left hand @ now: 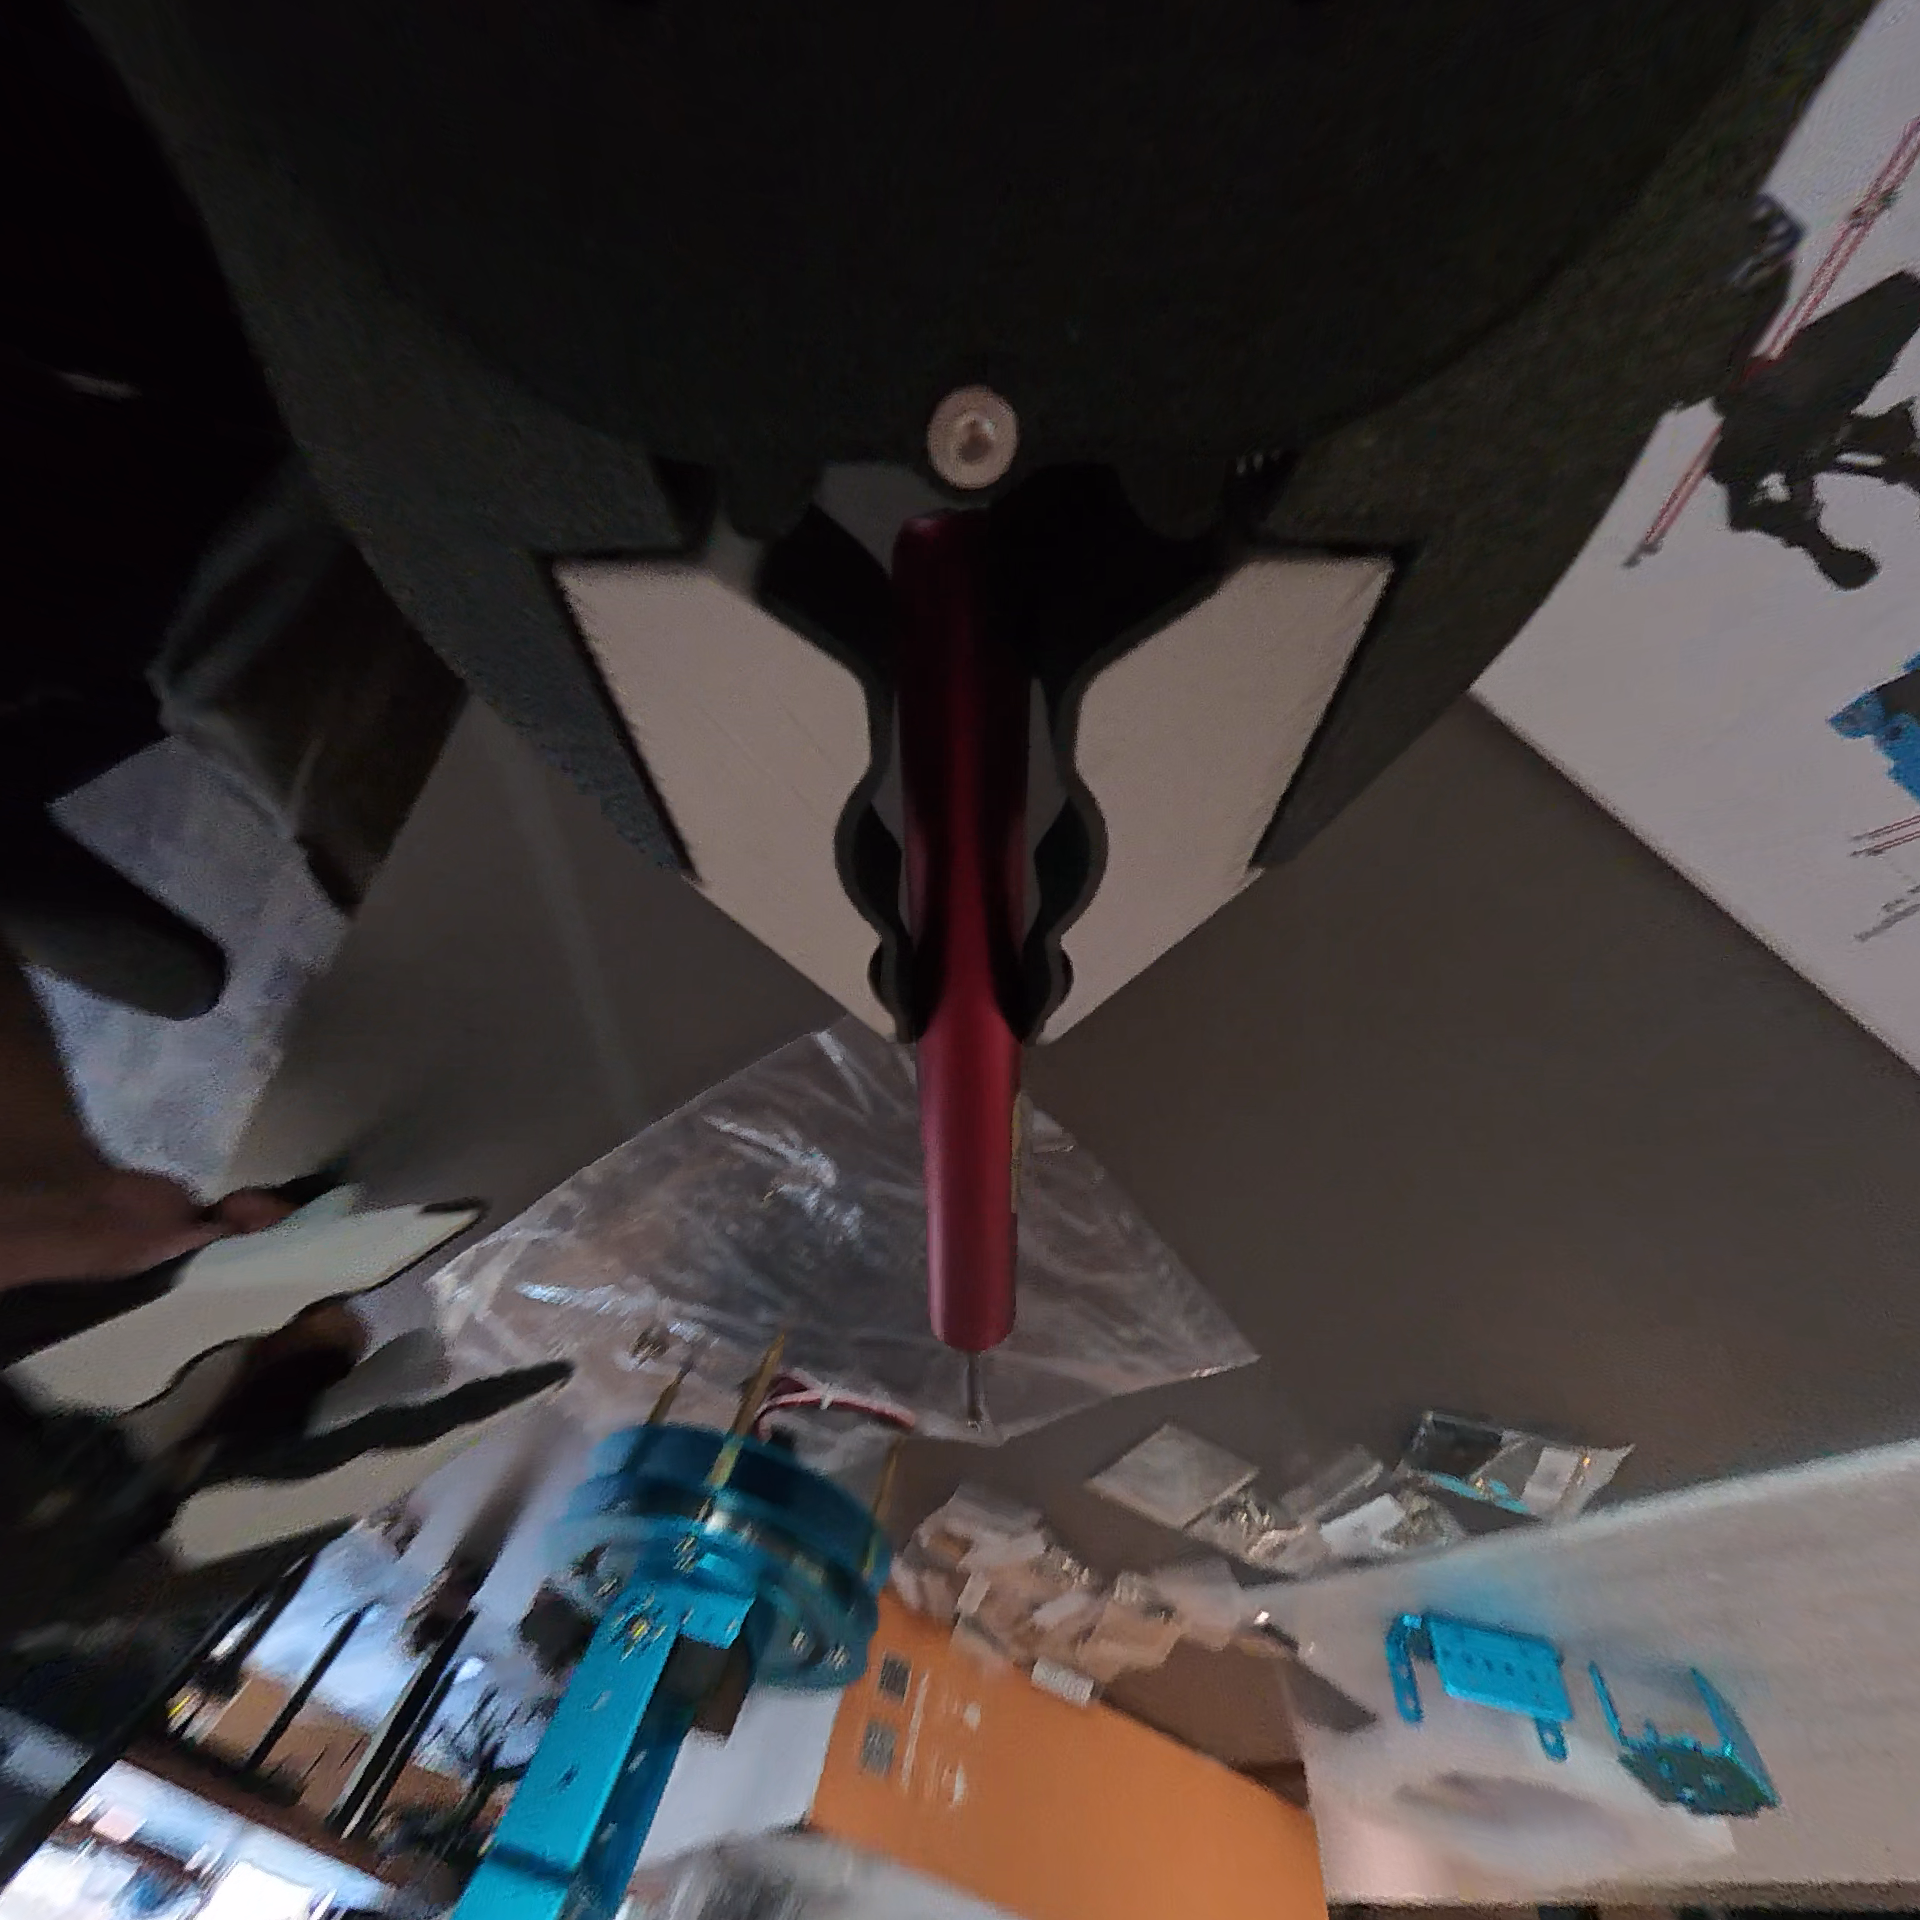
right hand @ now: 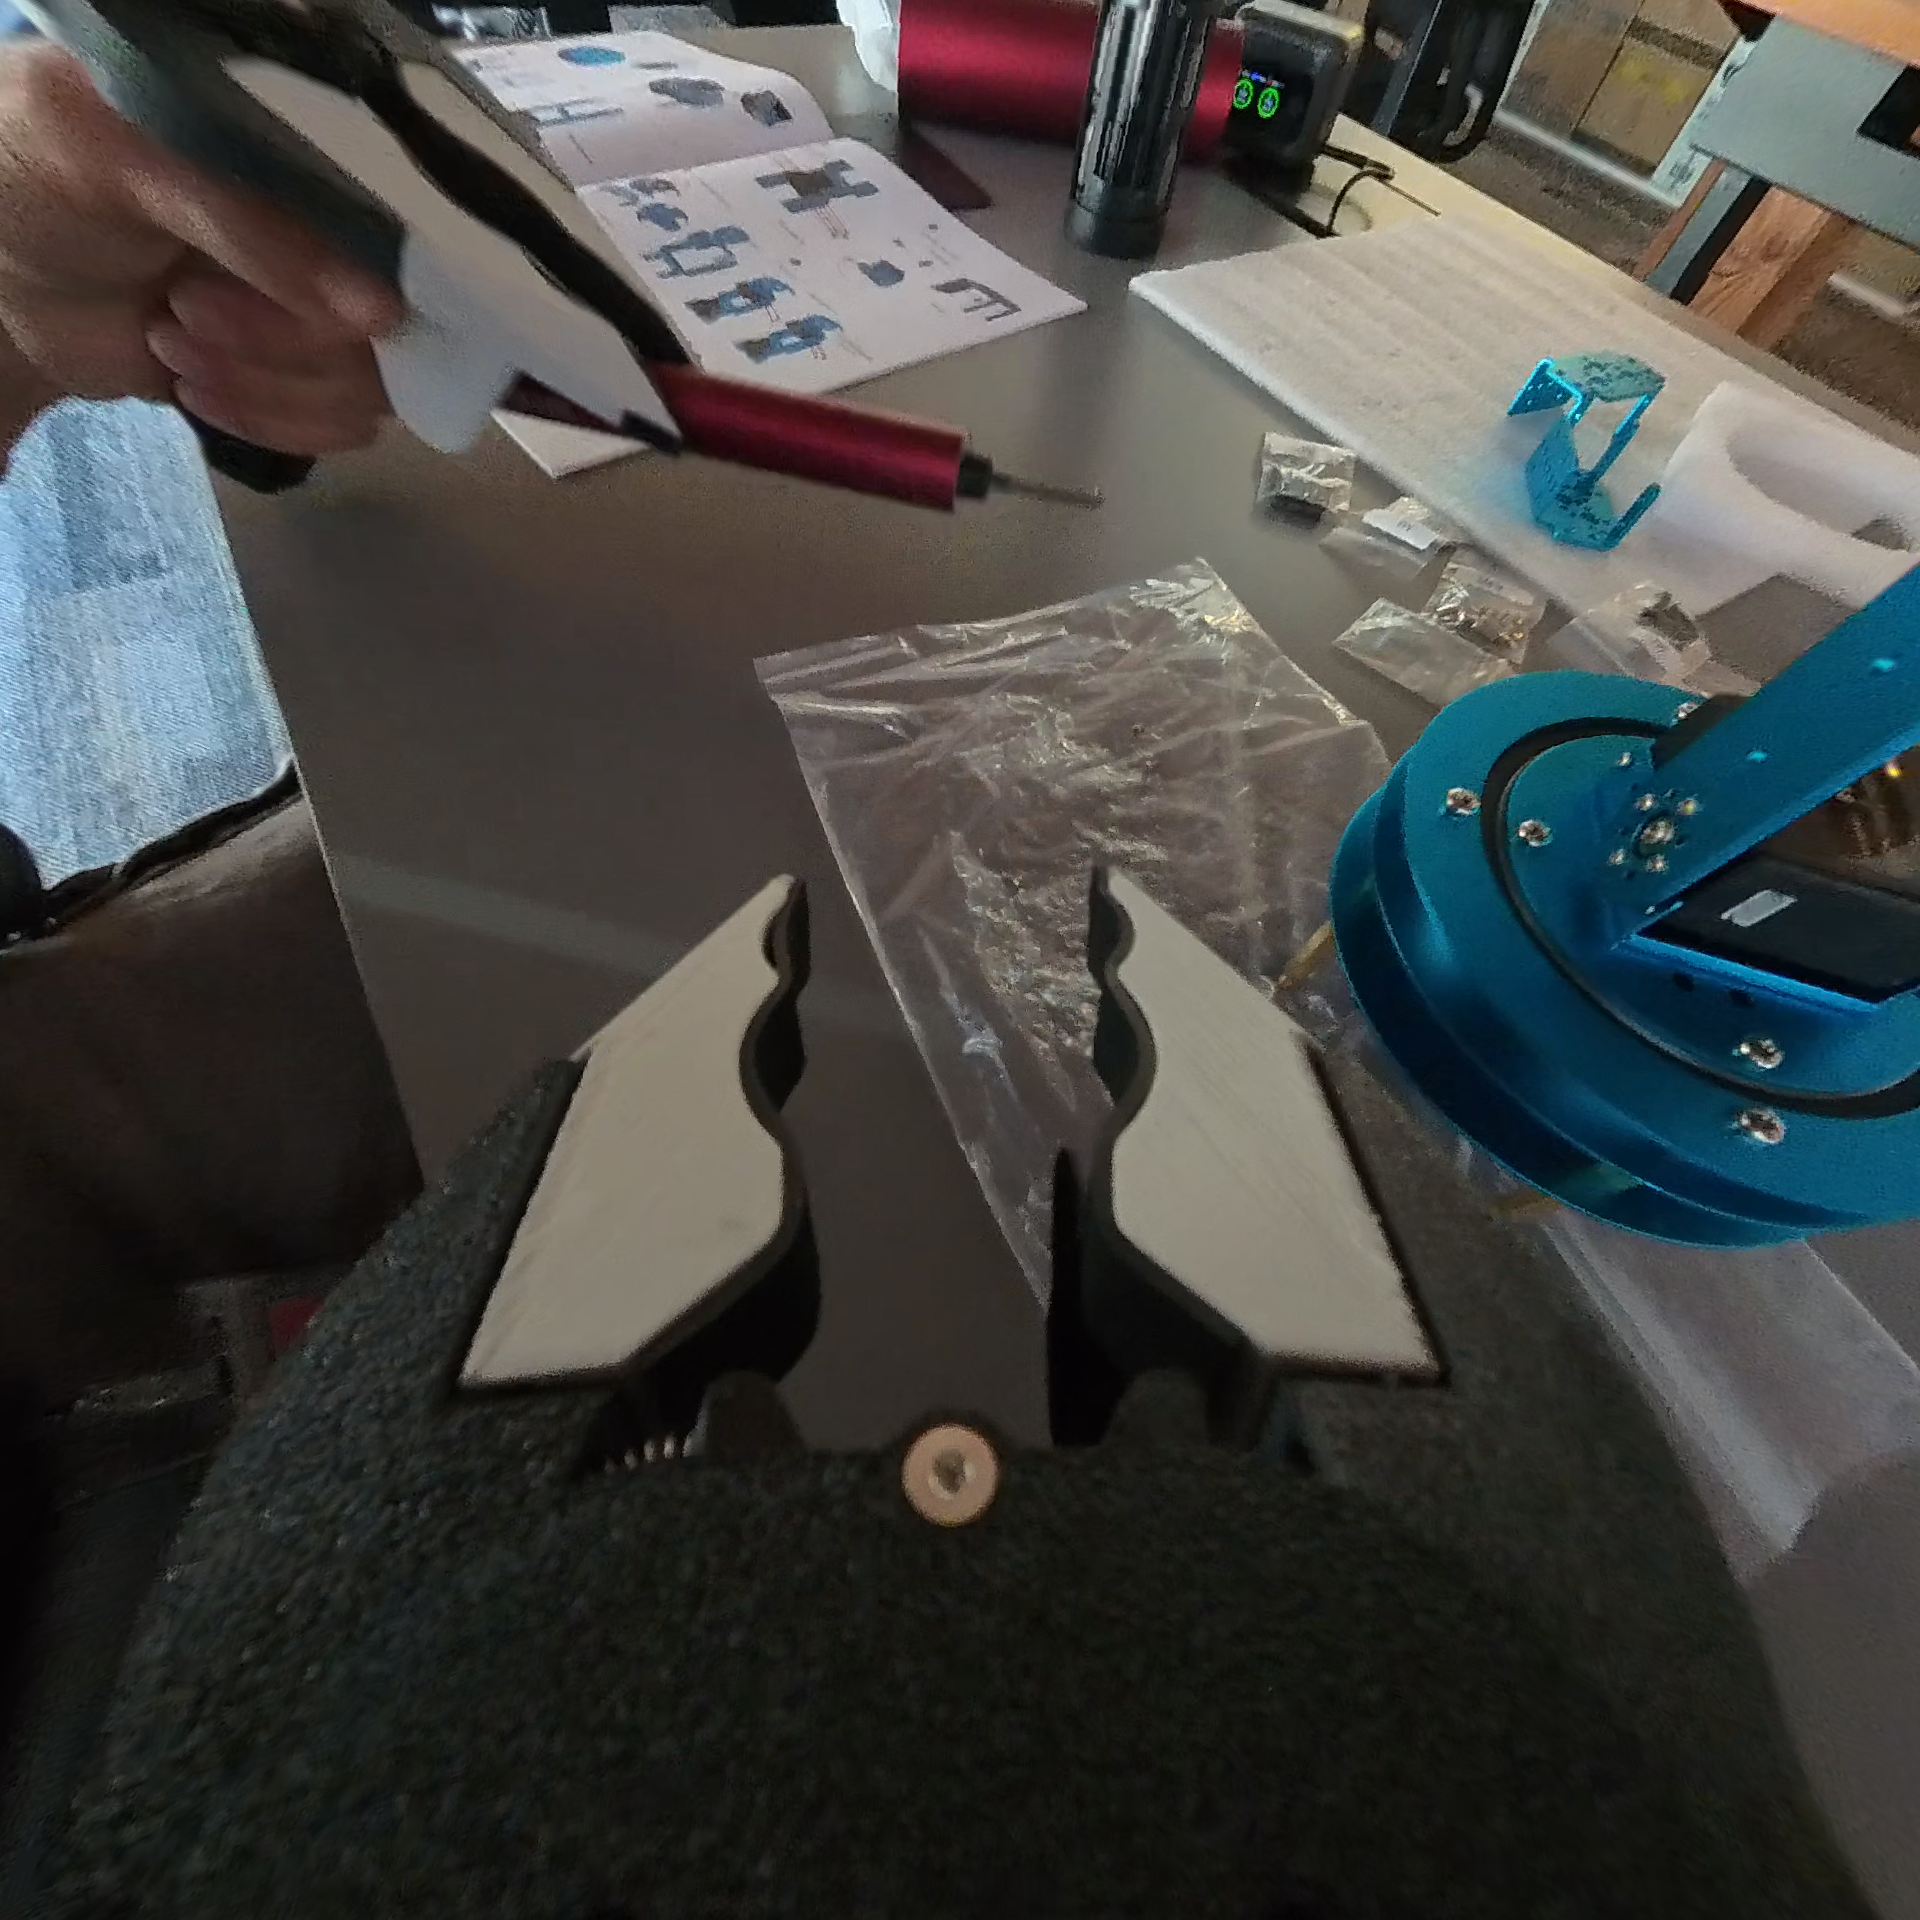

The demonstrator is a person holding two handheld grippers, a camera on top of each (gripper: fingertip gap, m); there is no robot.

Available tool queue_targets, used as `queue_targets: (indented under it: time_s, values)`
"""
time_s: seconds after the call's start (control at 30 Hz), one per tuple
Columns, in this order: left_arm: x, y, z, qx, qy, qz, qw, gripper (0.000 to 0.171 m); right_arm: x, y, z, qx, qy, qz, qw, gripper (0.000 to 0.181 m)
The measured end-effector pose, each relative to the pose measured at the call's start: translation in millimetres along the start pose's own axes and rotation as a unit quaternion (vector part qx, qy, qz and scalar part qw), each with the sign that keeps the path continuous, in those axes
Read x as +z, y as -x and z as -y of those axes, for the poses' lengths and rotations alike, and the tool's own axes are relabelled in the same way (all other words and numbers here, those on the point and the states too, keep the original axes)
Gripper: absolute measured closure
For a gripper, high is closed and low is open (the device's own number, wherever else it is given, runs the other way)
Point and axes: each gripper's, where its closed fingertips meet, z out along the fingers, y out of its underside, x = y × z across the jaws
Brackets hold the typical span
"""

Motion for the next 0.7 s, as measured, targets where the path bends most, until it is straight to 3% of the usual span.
queue_targets:
  time_s: [0.17,0.27,0.37,0.5,0.7]
  values:
    - [-6.3,-37.6,23.8,-0.044,-0.075,-0.093,0.992,0.152,6.3,9.6,-3.1,-0.006,0.008,0.008,1.0,0.125]
    - [-2.5,-62.7,36.1,-0.033,-0.107,-0.126,0.986,0.152,5.7,30.8,17.1,0.07,-0.031,0.099,0.992,0.121]
    - [1.2,-89.7,43.5,-0.019,-0.123,-0.165,0.978,0.152,-1.8,45.5,47.2,0.182,-0.1,0.205,0.956,0.118]
    - [2.7,-110.7,47.7,-0.007,-0.141,-0.193,0.971,0.152,2.4,49.1,66.8,0.262,-0.153,0.271,0.914,0.114]
    - [8.0,-116.8,33.6,0.047,-0.144,-0.154,0.976,0.152,-4.7,47.0,87.5,0.344,-0.224,0.345,0.844,0.143]
